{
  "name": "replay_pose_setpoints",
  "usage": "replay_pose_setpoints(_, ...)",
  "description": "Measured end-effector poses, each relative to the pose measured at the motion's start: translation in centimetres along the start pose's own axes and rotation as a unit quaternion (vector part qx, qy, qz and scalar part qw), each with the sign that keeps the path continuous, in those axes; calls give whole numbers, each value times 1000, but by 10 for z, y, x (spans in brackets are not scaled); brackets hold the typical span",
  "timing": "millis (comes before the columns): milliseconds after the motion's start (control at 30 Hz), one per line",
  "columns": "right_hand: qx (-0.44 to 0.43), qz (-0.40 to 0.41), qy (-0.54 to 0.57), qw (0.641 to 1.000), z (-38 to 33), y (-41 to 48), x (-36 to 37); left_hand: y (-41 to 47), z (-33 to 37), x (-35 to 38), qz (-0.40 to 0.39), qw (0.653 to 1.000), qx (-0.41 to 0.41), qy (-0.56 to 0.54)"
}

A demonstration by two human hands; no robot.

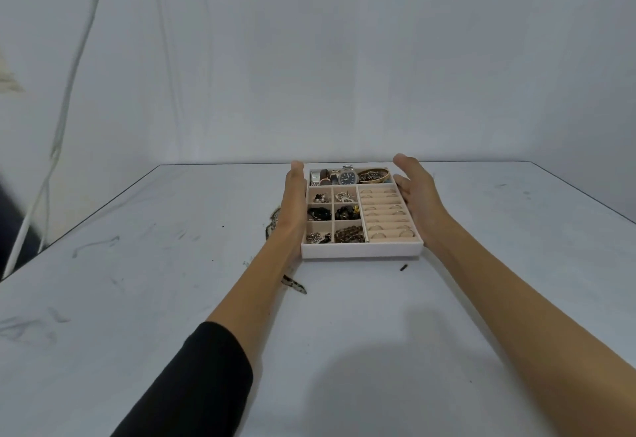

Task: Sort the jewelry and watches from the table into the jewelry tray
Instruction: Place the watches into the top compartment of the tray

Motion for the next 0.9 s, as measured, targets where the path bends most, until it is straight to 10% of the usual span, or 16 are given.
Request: replay_pose_setpoints(900, 27, -6, -3, 1000, 17, 13, -5, 13, -17, 0, -24, 1000, -12, -4)
Point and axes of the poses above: each hand's wrist, its own y-axis towards the middle knuckle, its own x-axis out of the palm, z = x × y, the point moved 1 cm from there along y, towards the middle knuckle, and after that the axes turned 3 degrees about -z, right-handed, at the moved point
